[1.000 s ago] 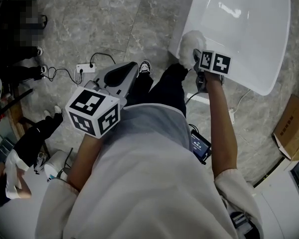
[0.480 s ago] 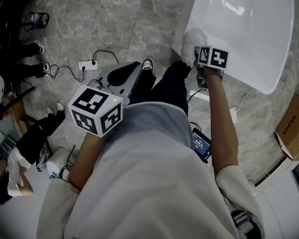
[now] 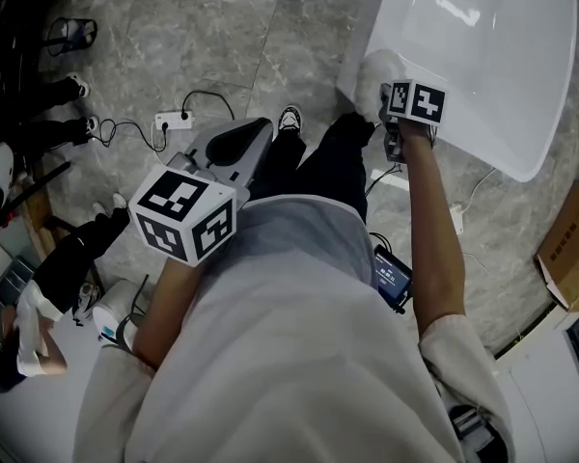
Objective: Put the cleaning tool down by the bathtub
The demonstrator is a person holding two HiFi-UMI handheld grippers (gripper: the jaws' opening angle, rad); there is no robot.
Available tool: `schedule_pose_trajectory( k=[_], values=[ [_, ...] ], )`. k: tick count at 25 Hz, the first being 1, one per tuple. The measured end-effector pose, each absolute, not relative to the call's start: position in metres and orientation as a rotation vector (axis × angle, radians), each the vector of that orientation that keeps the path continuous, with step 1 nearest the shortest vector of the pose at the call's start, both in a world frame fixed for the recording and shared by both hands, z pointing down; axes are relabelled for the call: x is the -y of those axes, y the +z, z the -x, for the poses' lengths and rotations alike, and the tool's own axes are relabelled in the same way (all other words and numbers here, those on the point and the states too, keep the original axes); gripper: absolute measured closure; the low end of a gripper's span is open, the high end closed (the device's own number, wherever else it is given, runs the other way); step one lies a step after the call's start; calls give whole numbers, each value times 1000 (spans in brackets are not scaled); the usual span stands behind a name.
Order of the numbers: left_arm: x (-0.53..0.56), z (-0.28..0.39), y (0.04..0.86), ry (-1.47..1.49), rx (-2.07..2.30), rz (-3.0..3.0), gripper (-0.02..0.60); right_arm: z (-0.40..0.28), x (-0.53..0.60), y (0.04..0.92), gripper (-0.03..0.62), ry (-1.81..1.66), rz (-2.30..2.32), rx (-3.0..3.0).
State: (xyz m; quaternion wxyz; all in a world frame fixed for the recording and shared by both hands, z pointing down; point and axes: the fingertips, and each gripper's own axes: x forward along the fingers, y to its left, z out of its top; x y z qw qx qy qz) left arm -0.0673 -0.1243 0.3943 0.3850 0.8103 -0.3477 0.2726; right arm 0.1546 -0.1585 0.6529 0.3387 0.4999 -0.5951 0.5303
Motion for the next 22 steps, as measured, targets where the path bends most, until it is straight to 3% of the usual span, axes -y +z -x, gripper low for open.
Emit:
schedule_pose_trajectory(
  k=[22],
  values=[
    [122, 69, 390, 657, 894, -2047, 572, -155, 166, 660, 517, 1345, -1328, 1507]
  ],
)
